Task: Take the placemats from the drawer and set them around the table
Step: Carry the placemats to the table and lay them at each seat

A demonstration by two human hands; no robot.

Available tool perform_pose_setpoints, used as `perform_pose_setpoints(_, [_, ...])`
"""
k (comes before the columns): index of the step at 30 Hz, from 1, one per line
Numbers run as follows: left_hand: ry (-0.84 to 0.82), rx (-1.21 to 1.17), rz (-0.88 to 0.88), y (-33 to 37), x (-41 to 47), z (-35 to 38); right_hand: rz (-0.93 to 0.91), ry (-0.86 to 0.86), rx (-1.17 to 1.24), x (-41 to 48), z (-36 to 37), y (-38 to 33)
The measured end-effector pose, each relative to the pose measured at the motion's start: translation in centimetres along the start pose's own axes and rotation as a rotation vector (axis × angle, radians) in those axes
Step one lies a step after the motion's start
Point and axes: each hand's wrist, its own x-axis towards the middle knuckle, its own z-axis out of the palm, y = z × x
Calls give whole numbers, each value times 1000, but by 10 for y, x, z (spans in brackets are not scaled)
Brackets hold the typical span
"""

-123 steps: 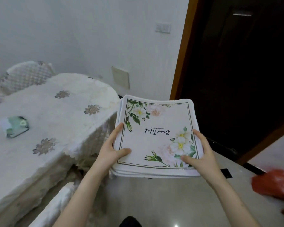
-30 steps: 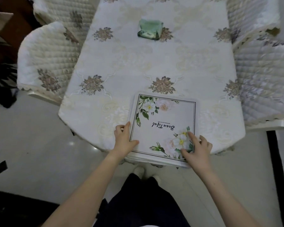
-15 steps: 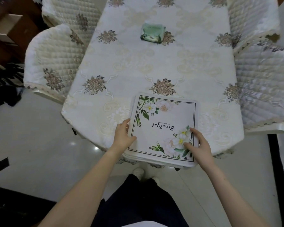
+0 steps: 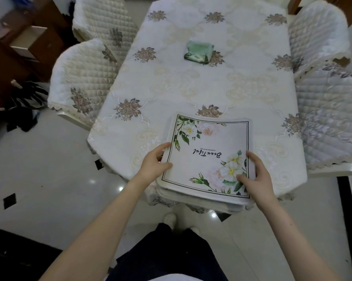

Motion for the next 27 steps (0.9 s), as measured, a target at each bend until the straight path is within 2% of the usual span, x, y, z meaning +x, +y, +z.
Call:
perform_pose_setpoints(8, [119, -82, 168, 48, -14, -65, -189, 36, 52, 4, 20, -74])
perform_pose_setpoints(14, [191, -121, 262, 56, -8, -128, -290, 45, 84, 15, 61, -129])
perform_pose_setpoints(21, [201, -120, 221, 25, 34, -218, -245, 41, 50, 39, 159, -155])
perform_pose_setpoints(27, [119, -91, 177, 0, 93, -291, -145, 94, 71, 59, 246, -172])
